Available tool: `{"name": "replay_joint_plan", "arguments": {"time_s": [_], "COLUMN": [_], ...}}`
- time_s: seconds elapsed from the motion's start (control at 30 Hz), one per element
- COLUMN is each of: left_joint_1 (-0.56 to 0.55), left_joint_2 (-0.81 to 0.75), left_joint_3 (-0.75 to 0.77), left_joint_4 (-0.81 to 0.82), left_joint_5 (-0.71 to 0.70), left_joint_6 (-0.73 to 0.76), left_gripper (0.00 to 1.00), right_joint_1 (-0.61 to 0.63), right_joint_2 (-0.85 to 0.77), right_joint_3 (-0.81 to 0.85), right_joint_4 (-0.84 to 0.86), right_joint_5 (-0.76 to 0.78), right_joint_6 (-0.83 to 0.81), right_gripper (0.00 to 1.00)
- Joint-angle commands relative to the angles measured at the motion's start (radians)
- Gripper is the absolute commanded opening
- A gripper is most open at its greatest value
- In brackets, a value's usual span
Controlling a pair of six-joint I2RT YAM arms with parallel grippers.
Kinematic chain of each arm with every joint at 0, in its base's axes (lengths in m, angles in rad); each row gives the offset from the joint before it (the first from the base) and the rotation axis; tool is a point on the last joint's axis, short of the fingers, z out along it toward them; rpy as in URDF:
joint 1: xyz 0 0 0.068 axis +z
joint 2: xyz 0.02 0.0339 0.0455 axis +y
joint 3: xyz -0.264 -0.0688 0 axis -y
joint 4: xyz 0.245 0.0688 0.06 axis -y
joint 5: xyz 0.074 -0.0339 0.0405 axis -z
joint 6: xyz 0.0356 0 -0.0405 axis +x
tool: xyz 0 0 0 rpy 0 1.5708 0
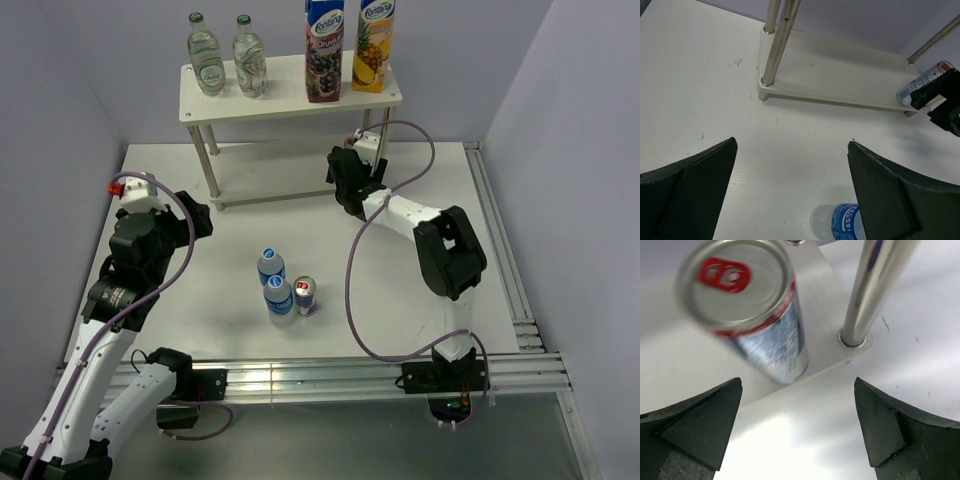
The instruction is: Place and organize the beverage onto the shelf
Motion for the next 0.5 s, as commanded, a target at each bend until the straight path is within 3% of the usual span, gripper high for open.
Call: {"name": "replay_joint_plan", "arguments": {"time_s": [0.0,0.27,0.47], "left_joint_1": [0.007,0.007,0.009], "left_joint_2": [-0.011,-0.013,-0.011], "left_joint_3": [-0.001,-0.001,-0.002], "left_joint_4": [0.036,0.034,0.036], "left_joint_5": [0.008,-0.001,-0.004], "left_joint_6": [0.017,0.017,0.017], "left_gripper": [0.99,0.99,0.99], "right_joint_1": [0.026,0.076,0.191], "right_joint_2": [-0.123,-0.307,-0.578], "right_joint_3": [-0.077,-0.241,-0.489], "right_joint_4": [0.070,0.064,-0.011], "right_joint_5": [-0.029,-0.073,-0.067], "right_joint_6": [0.018,0.022,0.095], "right_gripper": [1.00,1.00,1.00]}}
